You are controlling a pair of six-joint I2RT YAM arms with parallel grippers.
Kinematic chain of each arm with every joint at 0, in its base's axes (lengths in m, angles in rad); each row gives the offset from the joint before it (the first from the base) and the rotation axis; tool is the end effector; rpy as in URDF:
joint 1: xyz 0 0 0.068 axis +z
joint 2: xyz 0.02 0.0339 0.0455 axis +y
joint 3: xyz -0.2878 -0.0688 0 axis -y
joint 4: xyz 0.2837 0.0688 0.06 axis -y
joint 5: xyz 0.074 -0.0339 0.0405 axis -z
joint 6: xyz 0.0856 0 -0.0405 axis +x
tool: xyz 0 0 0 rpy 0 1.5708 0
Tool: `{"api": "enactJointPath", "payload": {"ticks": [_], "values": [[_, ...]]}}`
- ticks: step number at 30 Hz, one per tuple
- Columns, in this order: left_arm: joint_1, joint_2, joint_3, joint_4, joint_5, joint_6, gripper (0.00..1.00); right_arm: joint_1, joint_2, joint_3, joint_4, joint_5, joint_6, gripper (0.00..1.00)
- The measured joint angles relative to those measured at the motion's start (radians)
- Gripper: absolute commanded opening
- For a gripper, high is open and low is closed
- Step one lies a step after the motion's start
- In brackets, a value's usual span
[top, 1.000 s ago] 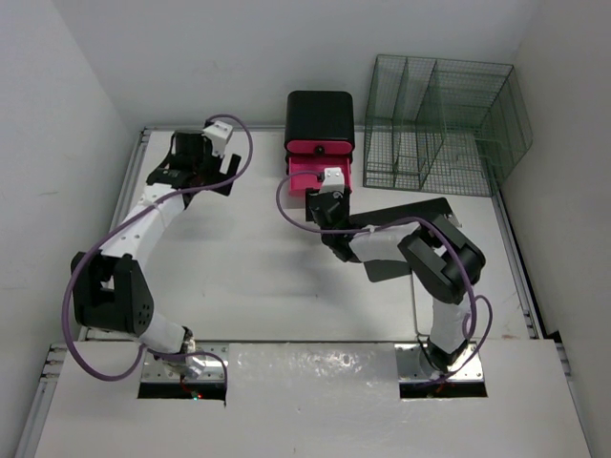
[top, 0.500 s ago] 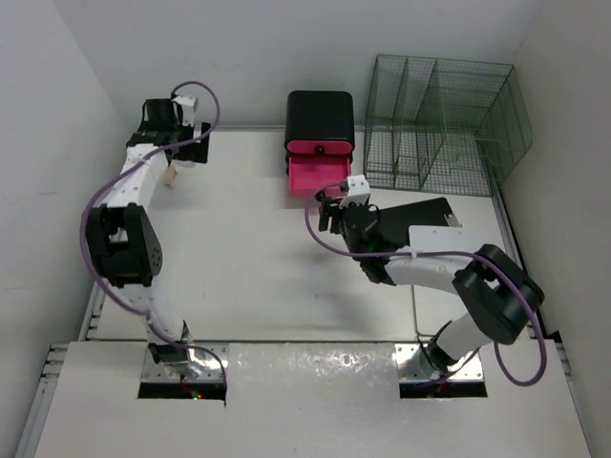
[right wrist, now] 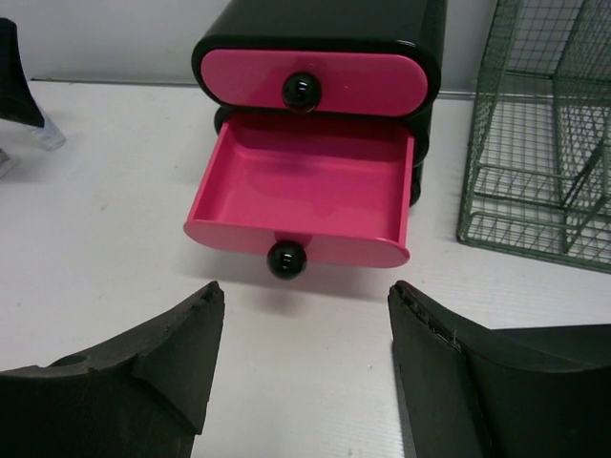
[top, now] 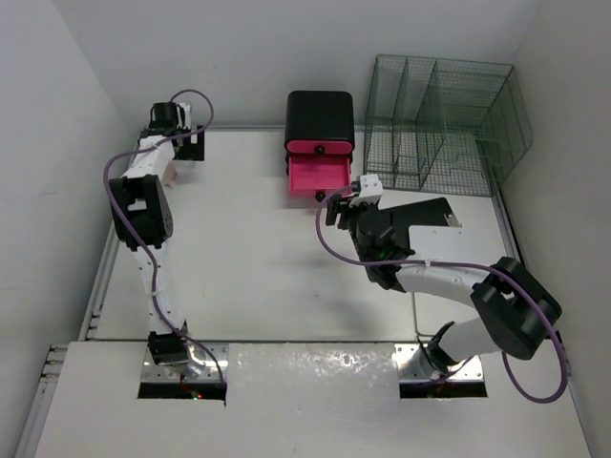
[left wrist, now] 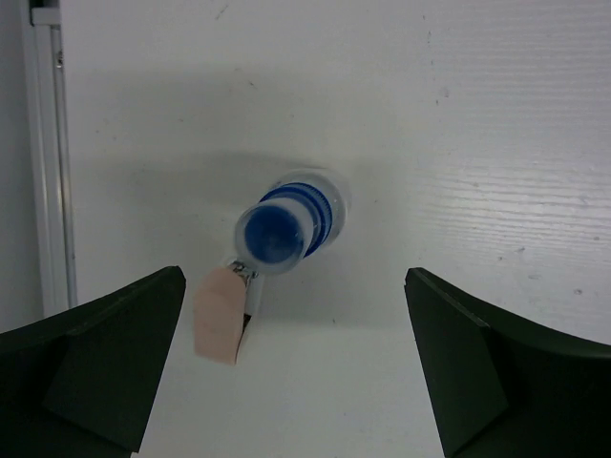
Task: Organize the desk
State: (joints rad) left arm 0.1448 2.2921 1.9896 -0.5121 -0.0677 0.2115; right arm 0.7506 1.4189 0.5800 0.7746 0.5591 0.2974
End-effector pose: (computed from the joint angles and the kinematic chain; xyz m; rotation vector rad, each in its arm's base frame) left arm 0.6009 0.0935 0.1864 0.0477 2.3970 0.2486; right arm 0.2920 0.2103 0.2176 0.0595 1.6355 0.3486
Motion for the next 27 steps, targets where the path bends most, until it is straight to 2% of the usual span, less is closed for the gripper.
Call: {"api": "enactJointPath", "payload": {"ticks": [5,11,13,17,21,22,27], "values": [[-0.001,0.053,-0.006,0.042,0.005,0.002,0.94,0.0,-0.006,-0.01,0.004,0.023,-0.018,0.68],[-0.001,0.074,-0.01,0.102,0.019,-0.001,0.72,0.0,-0.006,-0.01,0.005,0.041,-0.034,0.68],[-0.001,0.076,-0.01,0.121,0.036,-0.005,0.71,0.0,-0.006,-0.01,0.005,0.044,-0.037,0.68],[-0.001,0.084,-0.01,0.144,0.067,-0.01,0.57,0.0,-0.006,-0.01,0.005,0.045,-0.042,0.68],[-0.001,0.089,-0.01,0.151,0.08,-0.009,0.53,0.0,-0.005,-0.009,0.009,0.056,-0.045,0.68],[-0.001,0.091,-0.01,0.154,0.081,-0.009,0.48,0.0,-0.003,-0.009,0.01,0.06,-0.047,0.68],[-0.001,0.102,-0.01,0.165,0.093,-0.007,0.35,0.0,0.022,0.018,0.002,0.062,-0.067,0.68]]}}
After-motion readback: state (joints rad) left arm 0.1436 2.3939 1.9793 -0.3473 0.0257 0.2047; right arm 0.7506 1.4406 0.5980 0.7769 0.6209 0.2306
